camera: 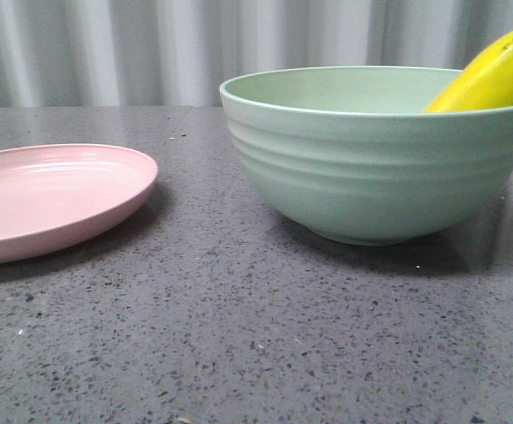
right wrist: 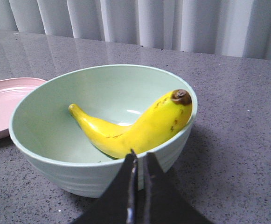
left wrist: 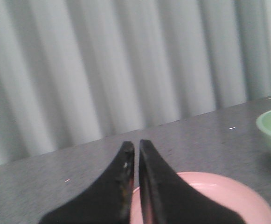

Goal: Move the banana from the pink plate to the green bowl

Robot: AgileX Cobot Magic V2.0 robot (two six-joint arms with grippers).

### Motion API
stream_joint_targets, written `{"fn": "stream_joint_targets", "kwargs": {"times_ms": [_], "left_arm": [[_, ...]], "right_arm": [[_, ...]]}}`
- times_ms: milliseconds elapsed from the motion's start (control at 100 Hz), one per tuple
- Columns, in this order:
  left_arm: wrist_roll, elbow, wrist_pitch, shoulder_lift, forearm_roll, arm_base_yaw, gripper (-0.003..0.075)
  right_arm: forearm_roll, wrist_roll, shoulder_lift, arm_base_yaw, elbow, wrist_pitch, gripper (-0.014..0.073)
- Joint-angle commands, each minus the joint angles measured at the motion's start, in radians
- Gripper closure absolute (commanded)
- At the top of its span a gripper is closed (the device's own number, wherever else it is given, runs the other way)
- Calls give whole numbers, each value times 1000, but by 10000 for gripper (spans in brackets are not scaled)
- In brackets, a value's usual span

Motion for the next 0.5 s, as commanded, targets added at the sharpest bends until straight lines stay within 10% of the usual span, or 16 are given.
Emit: {"fn": "stream_joint_targets", "kwargs": {"times_ms": [0, 190, 490], "left_arm": [[-7, 17, -63, -15, 4, 128, 741], [-7, 150, -63, -107, -7, 366, 741], [-115, 279, 17, -104, -12, 394, 741]], "right_arm": [[-14, -9, 3, 1, -28, -79, 665], [-14, -9, 3, 1, -28, -79, 665], [-14, -9, 3, 1, -28, -81, 665]]}}
